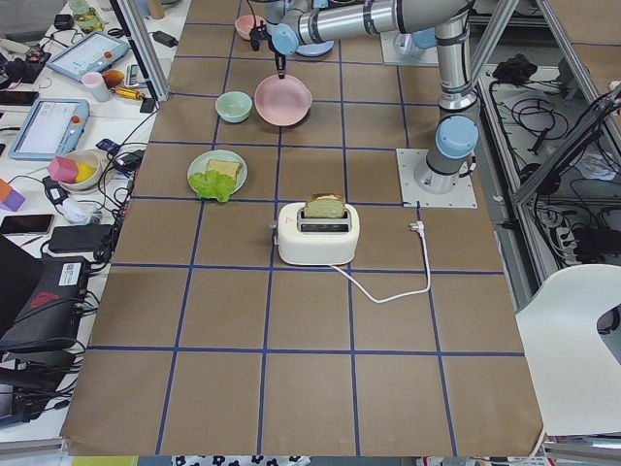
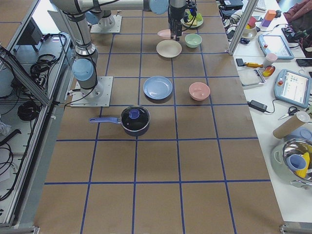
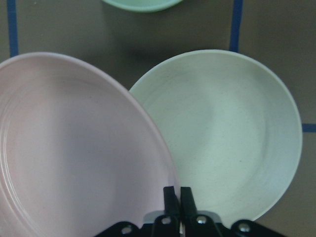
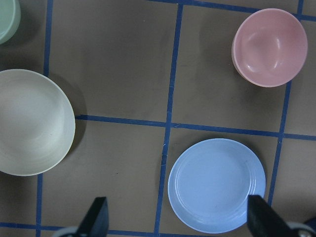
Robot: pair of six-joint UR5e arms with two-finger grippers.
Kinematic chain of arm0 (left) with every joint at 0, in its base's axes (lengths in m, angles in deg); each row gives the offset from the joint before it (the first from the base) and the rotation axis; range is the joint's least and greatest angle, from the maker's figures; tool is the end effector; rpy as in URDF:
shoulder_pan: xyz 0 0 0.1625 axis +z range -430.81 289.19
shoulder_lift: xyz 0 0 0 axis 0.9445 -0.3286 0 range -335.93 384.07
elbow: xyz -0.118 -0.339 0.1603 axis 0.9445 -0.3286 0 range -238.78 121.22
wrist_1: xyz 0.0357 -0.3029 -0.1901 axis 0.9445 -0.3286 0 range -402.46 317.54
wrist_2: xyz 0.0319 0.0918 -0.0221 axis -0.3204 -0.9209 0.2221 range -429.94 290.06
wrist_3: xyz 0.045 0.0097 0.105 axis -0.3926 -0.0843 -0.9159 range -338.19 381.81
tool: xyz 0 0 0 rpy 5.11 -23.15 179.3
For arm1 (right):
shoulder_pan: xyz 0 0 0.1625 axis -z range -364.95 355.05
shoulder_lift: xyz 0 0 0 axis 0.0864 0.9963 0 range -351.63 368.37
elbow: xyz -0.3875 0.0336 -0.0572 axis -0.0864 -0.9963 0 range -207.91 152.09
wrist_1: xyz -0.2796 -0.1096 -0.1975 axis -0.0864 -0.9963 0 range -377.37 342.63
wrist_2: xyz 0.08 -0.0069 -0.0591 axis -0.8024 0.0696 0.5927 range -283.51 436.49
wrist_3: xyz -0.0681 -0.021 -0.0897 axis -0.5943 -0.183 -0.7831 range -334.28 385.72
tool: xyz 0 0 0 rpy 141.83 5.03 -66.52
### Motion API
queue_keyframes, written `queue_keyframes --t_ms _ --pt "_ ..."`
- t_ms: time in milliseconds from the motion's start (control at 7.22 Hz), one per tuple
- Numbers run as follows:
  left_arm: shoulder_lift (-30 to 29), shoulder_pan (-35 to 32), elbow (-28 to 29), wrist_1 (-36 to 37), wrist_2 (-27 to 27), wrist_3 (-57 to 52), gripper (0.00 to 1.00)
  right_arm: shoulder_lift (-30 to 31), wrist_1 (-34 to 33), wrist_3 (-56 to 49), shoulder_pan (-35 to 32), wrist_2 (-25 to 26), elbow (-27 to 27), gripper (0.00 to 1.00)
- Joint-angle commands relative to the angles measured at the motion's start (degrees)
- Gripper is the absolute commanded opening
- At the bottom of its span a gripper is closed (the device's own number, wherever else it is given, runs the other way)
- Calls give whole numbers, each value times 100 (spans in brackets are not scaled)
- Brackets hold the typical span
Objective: Stack three plates with pink and blue
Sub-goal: 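Carry the pink plate with the left gripper onto the cream plate, then open the left gripper and lift it off the stacked plates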
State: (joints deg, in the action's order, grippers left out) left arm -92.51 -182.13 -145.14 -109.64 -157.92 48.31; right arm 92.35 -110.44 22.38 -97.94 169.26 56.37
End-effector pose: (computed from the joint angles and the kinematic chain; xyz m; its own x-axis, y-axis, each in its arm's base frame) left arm -0.3396 -0.4930 0.2693 -0.9954 -0.0906 0.0305 -0.0901 0.9958 0.0176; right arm 0.1526 -0.4728 0.4423 -0.9929 -0.1078 0.0511 -0.1101 0.9929 -0.0455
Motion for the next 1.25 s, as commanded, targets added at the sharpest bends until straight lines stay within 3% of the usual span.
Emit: queue_keyframes --t_ms 0,554,693,1108 --pt "-338 -257 269 3 201 416 0 -4 0 0 0 -5 0 100" --pt "-409 -320 278 4 396 655 0 -4 -9 -17 44 30 9 100" --pt "-427 -320 269 13 370 603 99 -4 0 -35 192 21 87 100" --pt "-384 -277 321 13 422 629 100 57 -35 -762 1174 21 666 100"
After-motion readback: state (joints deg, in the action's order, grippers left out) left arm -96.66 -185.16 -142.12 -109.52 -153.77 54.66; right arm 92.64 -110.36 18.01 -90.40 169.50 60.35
